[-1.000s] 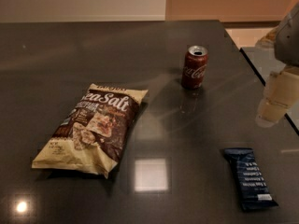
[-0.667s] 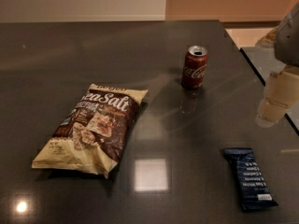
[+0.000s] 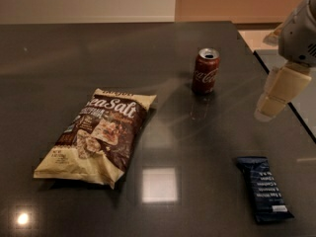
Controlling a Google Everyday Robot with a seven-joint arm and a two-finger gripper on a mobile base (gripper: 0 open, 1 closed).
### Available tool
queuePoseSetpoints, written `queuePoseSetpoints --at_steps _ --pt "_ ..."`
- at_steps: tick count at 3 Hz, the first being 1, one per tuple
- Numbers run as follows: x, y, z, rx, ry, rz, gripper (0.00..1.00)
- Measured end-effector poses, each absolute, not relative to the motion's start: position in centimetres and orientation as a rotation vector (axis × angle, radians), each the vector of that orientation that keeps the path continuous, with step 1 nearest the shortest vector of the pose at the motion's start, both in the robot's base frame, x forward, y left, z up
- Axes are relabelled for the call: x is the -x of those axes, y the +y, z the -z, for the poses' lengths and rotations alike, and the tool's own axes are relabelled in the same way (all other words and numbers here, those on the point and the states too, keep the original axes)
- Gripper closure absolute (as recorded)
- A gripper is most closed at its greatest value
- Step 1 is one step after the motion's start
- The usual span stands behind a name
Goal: Pick coke can
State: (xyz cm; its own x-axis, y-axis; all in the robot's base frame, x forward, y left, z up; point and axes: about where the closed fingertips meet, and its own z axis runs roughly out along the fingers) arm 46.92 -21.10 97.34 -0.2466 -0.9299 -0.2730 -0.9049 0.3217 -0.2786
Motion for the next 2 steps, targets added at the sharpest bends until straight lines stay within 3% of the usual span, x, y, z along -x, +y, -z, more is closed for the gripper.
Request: queuePoseSetpoints --at_steps 2 --pt "-53.1 -19.5 -95.8 1.485 2.122 -0.035 0.0"
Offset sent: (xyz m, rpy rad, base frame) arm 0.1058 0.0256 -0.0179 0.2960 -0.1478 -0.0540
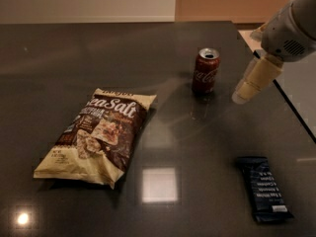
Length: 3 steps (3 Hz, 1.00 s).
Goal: Pick coke can
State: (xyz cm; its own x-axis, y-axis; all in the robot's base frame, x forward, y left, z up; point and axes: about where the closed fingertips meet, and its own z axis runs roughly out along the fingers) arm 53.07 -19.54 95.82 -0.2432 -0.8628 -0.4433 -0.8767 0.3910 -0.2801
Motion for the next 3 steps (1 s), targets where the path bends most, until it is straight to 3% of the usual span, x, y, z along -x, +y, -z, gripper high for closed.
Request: queuePoseSetpoints --at_steps 3 --pt "-62.5 -16.9 -93.3 1.299 2.075 -0.226 0.0"
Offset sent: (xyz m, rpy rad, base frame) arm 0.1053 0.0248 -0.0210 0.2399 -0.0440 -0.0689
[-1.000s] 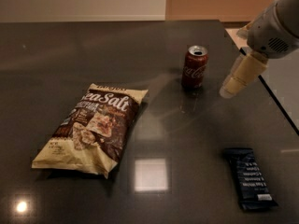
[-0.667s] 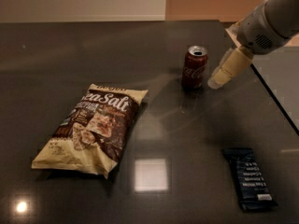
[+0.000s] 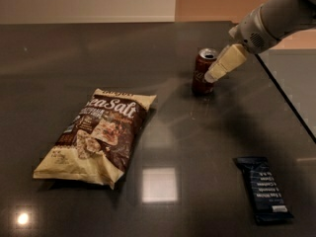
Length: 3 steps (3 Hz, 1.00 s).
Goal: Pick coke can
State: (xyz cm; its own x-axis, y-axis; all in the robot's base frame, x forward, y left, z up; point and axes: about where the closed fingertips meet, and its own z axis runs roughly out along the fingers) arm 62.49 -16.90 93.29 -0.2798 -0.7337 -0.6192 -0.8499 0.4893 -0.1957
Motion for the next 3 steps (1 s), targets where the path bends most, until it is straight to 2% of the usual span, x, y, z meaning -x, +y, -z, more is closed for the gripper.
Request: queuePoseSetpoints --at_steps 3 --pt "-64.2 -15.1 -91.3 1.307 2.097 -0.338 0.0"
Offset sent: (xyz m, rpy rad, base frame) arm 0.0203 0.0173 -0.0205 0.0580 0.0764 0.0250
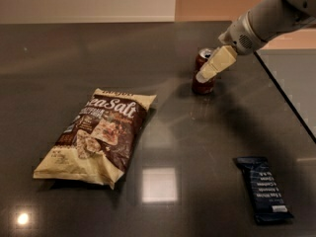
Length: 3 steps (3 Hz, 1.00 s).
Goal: Pick coke can
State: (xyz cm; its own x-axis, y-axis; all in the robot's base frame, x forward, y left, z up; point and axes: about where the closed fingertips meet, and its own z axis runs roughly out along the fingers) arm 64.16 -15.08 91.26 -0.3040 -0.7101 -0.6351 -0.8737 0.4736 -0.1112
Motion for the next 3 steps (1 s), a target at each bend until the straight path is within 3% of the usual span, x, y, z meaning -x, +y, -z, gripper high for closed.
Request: queuePoseSetpoints --at_steps 1,3 --pt "-64.21 -14.79 -90.74 1.315 2.102 -0.355 0.18" --pt "-64.07 -14.84 -90.59 1.318 2.101 -0.365 0.65"
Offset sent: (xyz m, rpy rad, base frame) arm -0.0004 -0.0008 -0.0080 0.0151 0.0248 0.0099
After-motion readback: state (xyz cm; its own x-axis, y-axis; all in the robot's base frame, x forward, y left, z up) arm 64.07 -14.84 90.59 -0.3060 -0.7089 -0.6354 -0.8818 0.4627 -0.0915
